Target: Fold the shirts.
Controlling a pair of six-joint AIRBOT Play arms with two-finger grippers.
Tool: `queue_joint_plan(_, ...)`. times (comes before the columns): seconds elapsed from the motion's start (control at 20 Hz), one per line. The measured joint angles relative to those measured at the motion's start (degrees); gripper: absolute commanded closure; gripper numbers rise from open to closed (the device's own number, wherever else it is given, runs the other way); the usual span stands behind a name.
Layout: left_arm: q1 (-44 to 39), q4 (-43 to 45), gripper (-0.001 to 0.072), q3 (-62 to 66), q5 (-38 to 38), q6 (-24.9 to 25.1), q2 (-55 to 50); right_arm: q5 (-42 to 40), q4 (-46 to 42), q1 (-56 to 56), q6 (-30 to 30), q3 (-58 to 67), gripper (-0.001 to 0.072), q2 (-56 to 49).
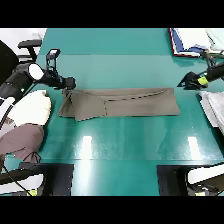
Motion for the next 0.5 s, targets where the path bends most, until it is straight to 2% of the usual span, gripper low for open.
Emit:
queue_joint_plan(0.35, -0.9, -12.9, 0.0675, 1.6, -1.6, 1.4, -1.4, 0.5, 6.8, -5.7, -3.2, -12.0, 0.0214, -1.9)
queue_joint_plan(0.45, -2.8, -15.1, 0.0675, 1.7, -1.4, 1.9, -3.0, -0.3, 9.5, -4.3, -4.0, -13.8, 0.0376, -3.4)
queue_joint_plan(0.5, -4.1, -15.9, 0.0675, 1.7, -1.2, 2.1, -4.1, -0.8, 10.8, -3.3, -4.2, -14.3, 0.0515, -4.2)
